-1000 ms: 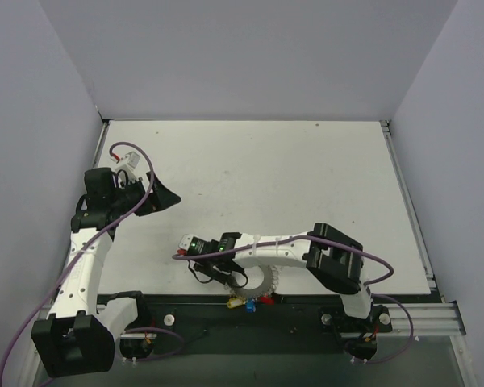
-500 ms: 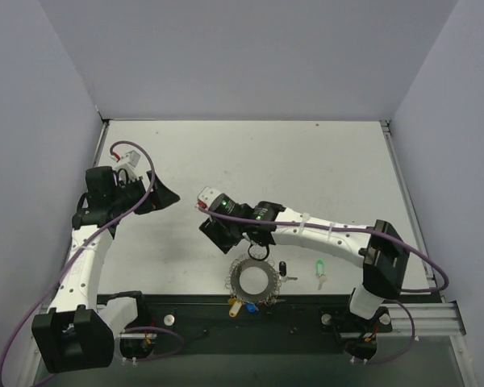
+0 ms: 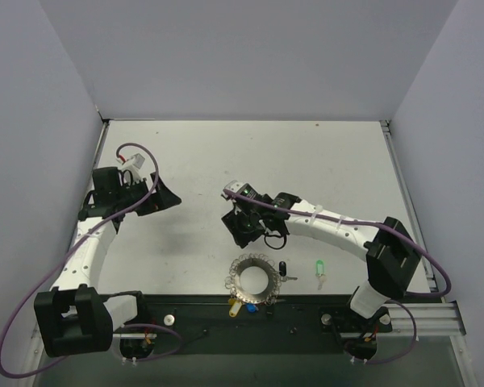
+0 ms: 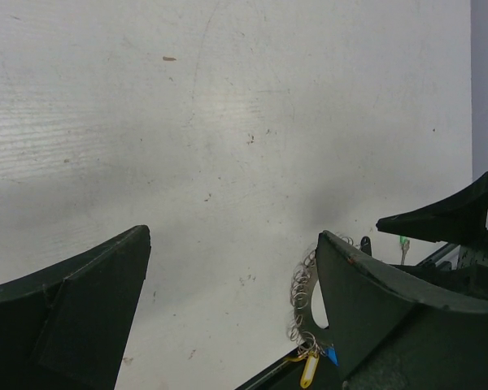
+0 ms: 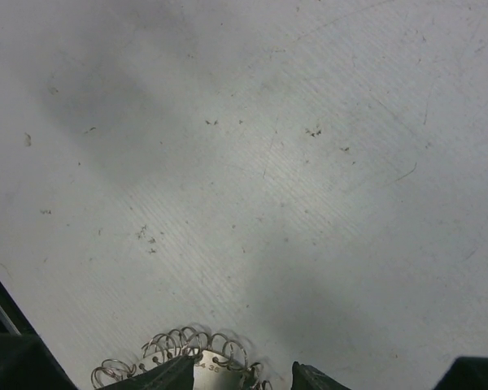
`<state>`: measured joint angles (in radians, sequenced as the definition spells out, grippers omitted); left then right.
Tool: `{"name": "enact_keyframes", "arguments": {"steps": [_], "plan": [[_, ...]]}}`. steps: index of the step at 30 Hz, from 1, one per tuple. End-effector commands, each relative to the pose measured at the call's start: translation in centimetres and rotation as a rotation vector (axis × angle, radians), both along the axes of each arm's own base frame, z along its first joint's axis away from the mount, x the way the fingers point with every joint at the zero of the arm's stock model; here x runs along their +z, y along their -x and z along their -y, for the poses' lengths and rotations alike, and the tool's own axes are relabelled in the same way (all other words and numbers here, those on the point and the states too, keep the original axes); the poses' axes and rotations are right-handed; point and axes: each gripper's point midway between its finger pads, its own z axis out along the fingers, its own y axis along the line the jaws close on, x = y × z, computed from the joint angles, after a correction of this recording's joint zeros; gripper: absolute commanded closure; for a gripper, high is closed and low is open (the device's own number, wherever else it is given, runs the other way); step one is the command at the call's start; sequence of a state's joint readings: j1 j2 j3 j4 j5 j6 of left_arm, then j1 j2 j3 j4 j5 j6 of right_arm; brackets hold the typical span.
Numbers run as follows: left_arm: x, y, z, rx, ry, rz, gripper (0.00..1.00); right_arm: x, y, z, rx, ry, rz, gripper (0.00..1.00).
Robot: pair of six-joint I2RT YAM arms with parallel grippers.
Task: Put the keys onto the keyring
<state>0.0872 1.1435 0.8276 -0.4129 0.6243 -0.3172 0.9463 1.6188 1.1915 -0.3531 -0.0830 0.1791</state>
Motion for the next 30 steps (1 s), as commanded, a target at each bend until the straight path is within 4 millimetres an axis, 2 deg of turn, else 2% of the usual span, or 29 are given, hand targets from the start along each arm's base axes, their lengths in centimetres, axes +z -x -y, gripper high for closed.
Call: {"name": "enact_keyframes", "arguments": {"steps": [1,5,9,17,21,25,29,30], "plan": [[0.1,-0.5,0.1,-0.022,0.001,0.038,0.08,-0.7,1.1,1.5,-0.048,-0.006,-0.087,0.51],[-0.1,-0.4,0.4,-0.035,0.014,0.029,0.08,-0.3,2.2,1.3,-0.042,-0.050,-0.134,0.53],[-0.1,-0.4,0.6,-0.042,0.022,0.028,0.08,-0.5,4.7,0.2,0.060,-0.097,-0.222,0.54],[-0.3,-0.1,1.0,-0.059,0.031,0.026,0.08,-0.9,6.7,-0.8,0.154,-0.075,-0.230,0.55],[-0.6,0.4,2.1,-0.101,0.027,0.014,0.08,-1.0,8.9,-2.2,0.268,-0.069,-0.228,0.55],[-1.8,1.5,4.4,-0.165,0.009,-0.039,0.09,-1.3,8.9,-2.2,0.278,-0.075,-0.223,0.55],[-3.0,4.8,9.1,-0.246,0.067,-0.086,0.12,-0.3,7.2,-1.3,0.201,-0.144,-0.206,0.55],[-2.2,5.0,9.8,-0.255,0.090,-0.041,0.14,0.0,6.9,-1.1,0.180,-0.163,-0.205,0.55]]}}
